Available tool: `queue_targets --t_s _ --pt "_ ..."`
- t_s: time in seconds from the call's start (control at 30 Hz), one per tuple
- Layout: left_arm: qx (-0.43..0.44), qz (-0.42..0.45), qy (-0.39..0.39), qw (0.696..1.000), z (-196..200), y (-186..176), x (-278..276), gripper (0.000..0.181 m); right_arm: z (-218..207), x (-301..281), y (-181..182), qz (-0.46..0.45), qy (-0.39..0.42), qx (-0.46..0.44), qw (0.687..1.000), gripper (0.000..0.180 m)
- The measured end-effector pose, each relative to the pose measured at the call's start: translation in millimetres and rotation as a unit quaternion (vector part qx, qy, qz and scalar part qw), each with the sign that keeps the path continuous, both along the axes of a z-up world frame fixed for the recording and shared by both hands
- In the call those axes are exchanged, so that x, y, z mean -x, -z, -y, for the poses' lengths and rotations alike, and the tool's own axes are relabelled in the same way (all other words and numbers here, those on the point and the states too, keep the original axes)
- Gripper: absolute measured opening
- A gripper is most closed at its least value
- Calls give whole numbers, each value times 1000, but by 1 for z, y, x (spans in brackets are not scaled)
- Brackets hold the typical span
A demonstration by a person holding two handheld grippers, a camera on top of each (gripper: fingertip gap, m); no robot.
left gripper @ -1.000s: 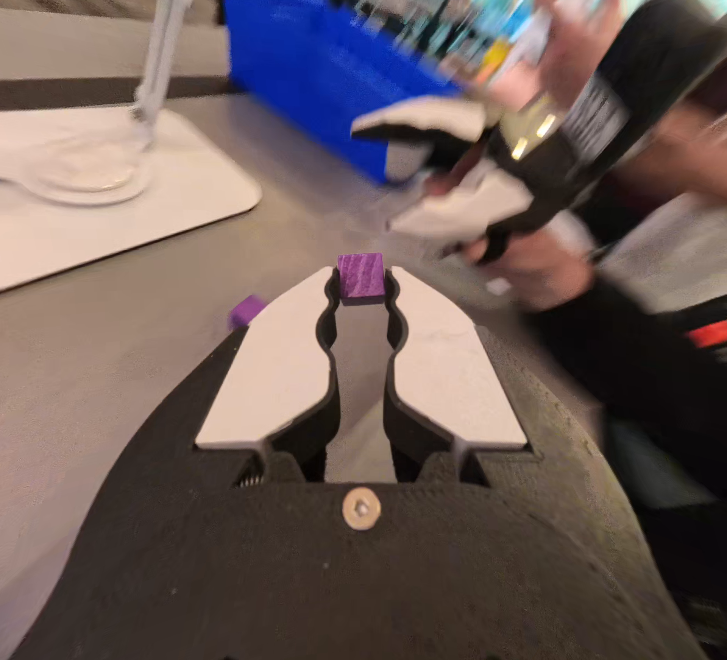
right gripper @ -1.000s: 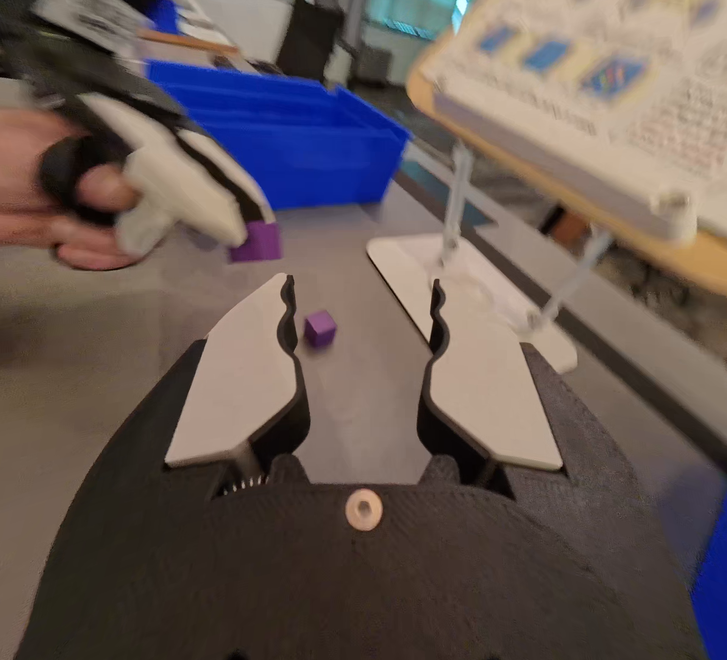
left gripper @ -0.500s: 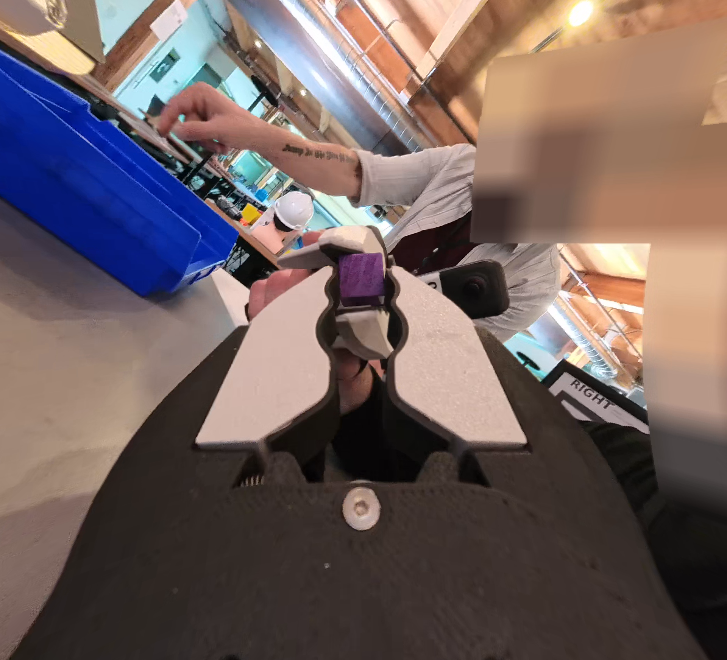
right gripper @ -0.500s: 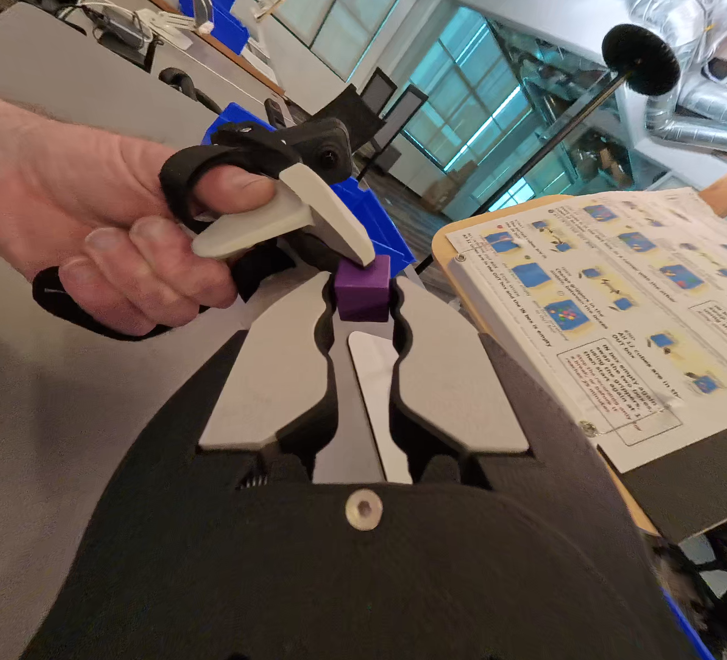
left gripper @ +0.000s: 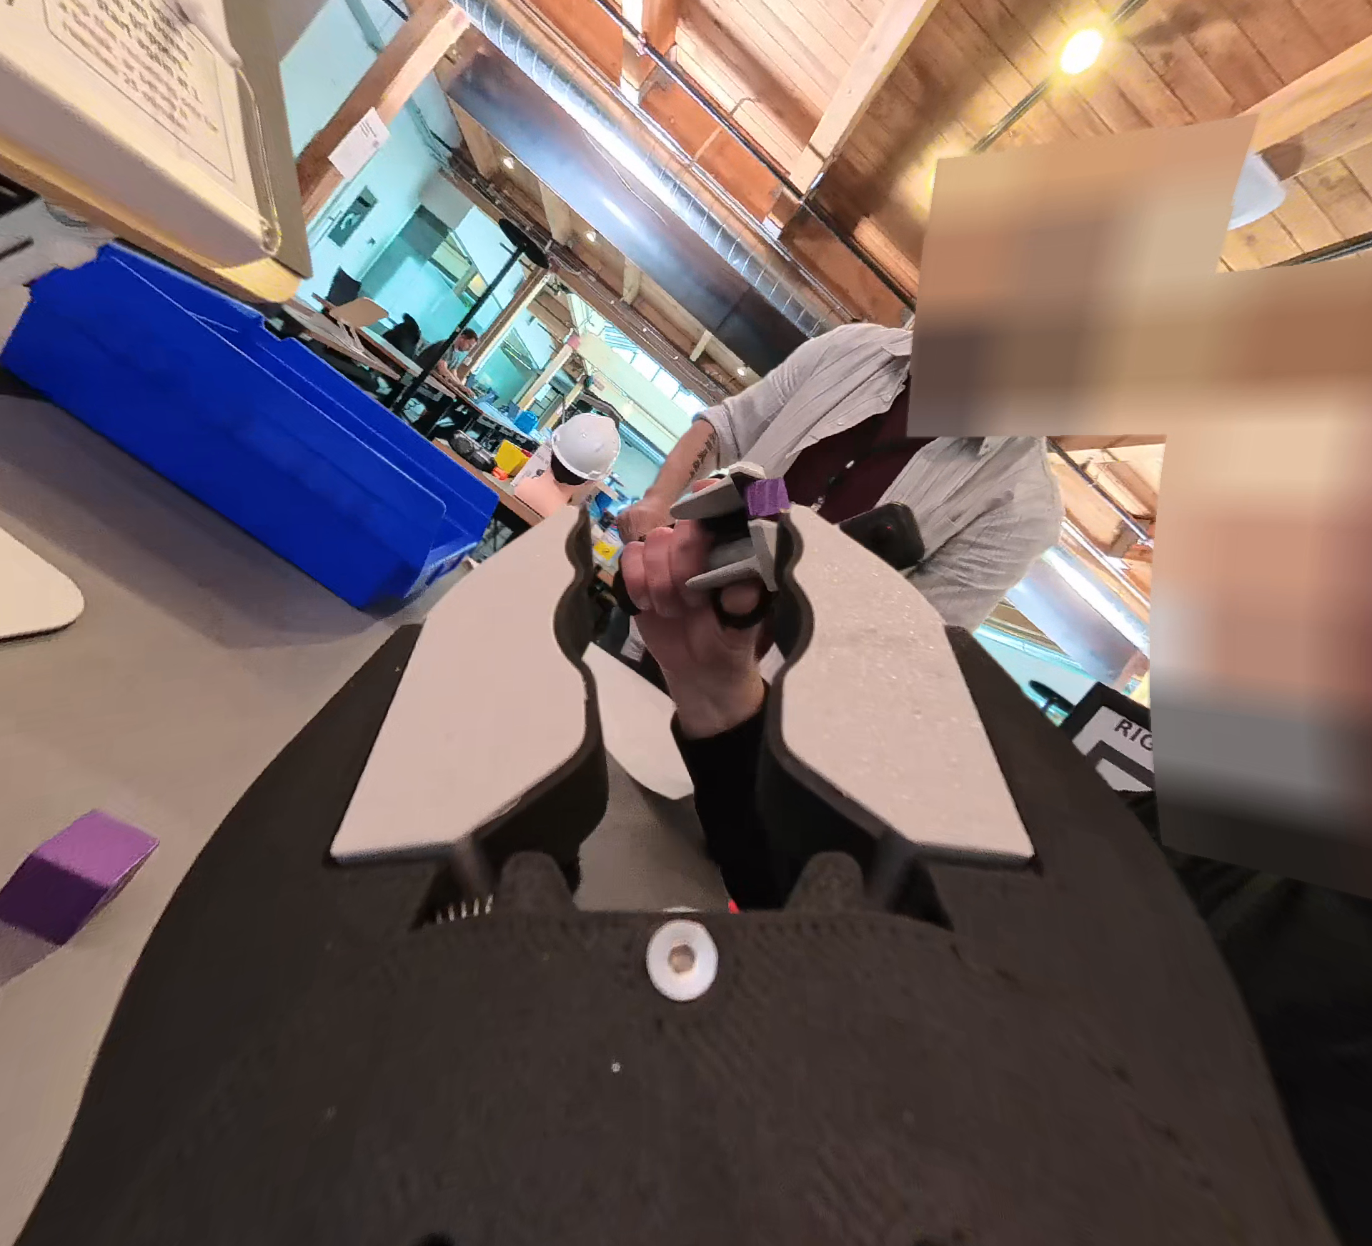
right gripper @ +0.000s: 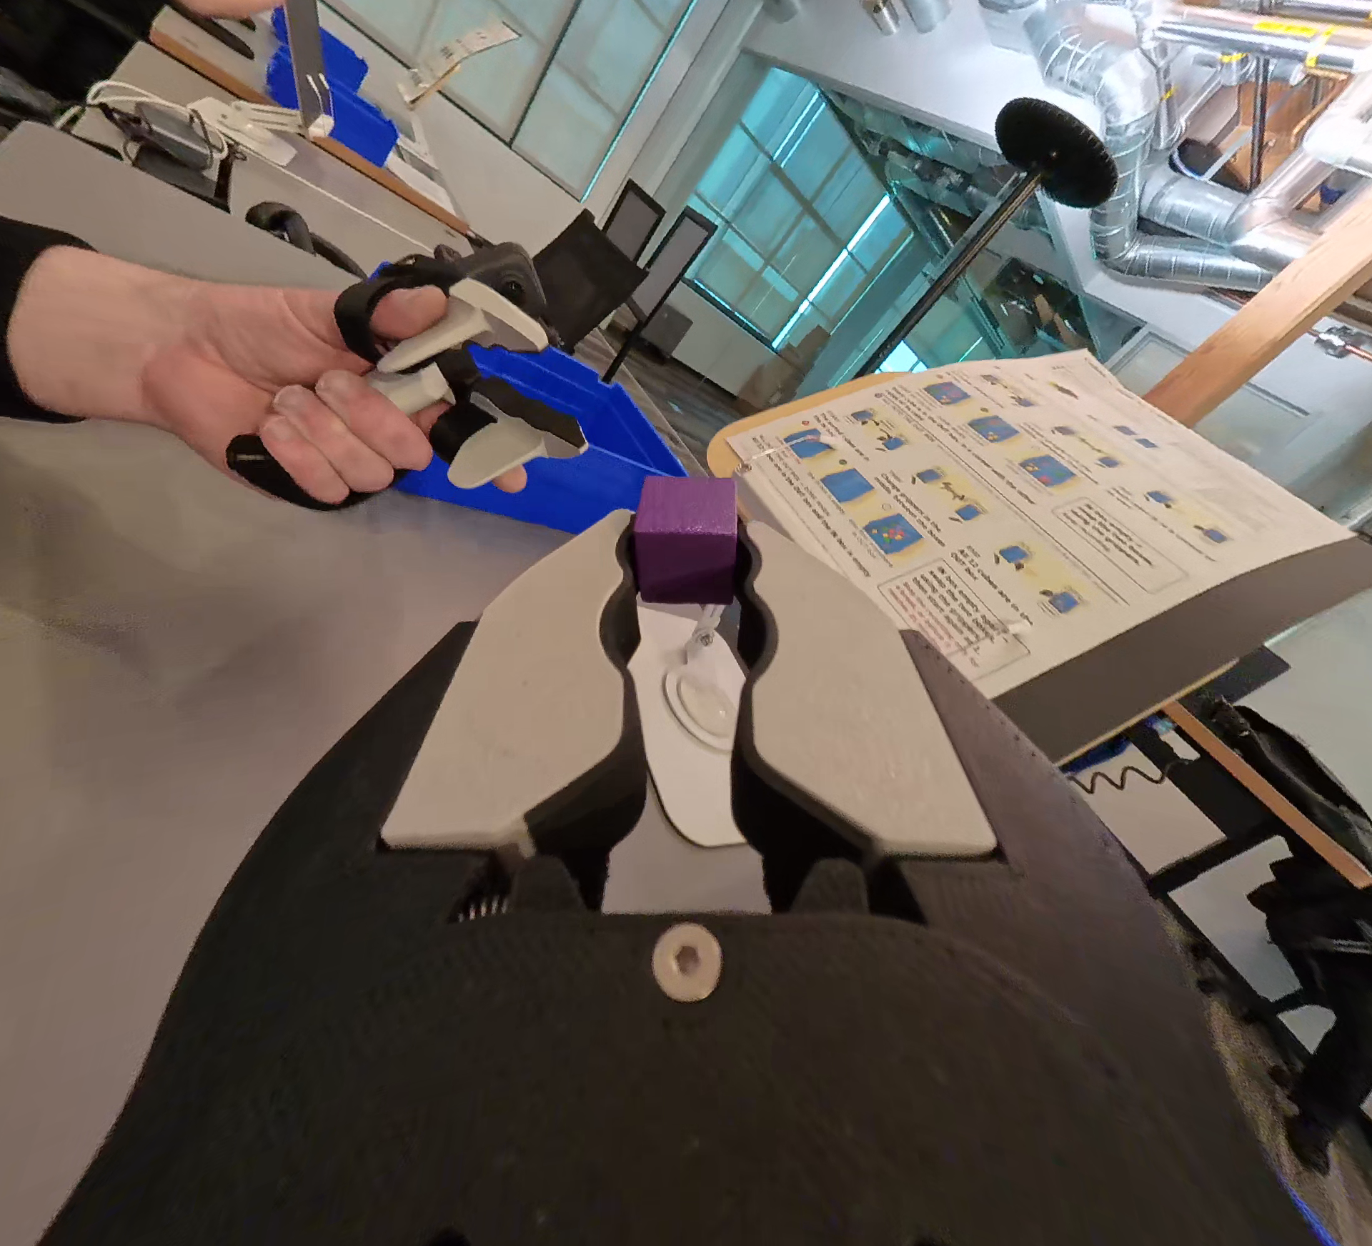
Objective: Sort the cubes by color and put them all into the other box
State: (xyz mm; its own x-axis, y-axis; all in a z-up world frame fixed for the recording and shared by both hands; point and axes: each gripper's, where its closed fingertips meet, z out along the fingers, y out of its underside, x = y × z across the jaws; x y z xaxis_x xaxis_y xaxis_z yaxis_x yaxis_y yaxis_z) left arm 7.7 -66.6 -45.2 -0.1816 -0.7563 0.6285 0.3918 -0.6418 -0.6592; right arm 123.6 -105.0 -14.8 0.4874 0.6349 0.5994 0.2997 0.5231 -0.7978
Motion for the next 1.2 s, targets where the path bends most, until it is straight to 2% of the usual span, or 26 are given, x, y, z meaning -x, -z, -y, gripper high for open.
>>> queue_targets --t_s 0.1,0.17,0.27,0.43,0.6,0.67,0.8,0.9,1.03,1.1,1.17,1.2 --pt "5 -8 15 1000 1 5 -5 50 1 0 9 21 0 5 1000 23" --pt "6 -41 48 998 8 12 -21 59 2 8 14 34 -9 7 999 23" --pt "-4 -72 97 993 26 17 -47 62 4 27 26 66 -29 14 997 23" --pt "-4 -68 161 985 48 15 -73 62 4 52 49 115 -48 15 992 23" --pt "9 -66 195 979 58 20 -83 55 4 67 63 146 -62 17 987 23" --pt "14 -77 180 981 53 24 -77 54 5 66 67 148 -61 24 987 23" --pt "-22 -214 48 975 16 54 -35 56 -6 49 77 139 -38 74 987 23" --pt "-73 -342 -57 935 -12 86 -1 66 -18 47 105 154 -35 121 980 23" --pt "-161 -451 -139 867 -21 114 5 71 -28 53 128 172 -39 156 972 23" --pt "-221 -499 -167 821 -22 123 -1 83 -33 54 132 163 -39 172 971 23" --pt "-297 -547 -207 754 -30 122 2 97 -37 55 136 153 -41 194 968 23" --pt "-326 -547 -215 740 -29 119 1 96 -41 55 138 150 -36 206 966 23"
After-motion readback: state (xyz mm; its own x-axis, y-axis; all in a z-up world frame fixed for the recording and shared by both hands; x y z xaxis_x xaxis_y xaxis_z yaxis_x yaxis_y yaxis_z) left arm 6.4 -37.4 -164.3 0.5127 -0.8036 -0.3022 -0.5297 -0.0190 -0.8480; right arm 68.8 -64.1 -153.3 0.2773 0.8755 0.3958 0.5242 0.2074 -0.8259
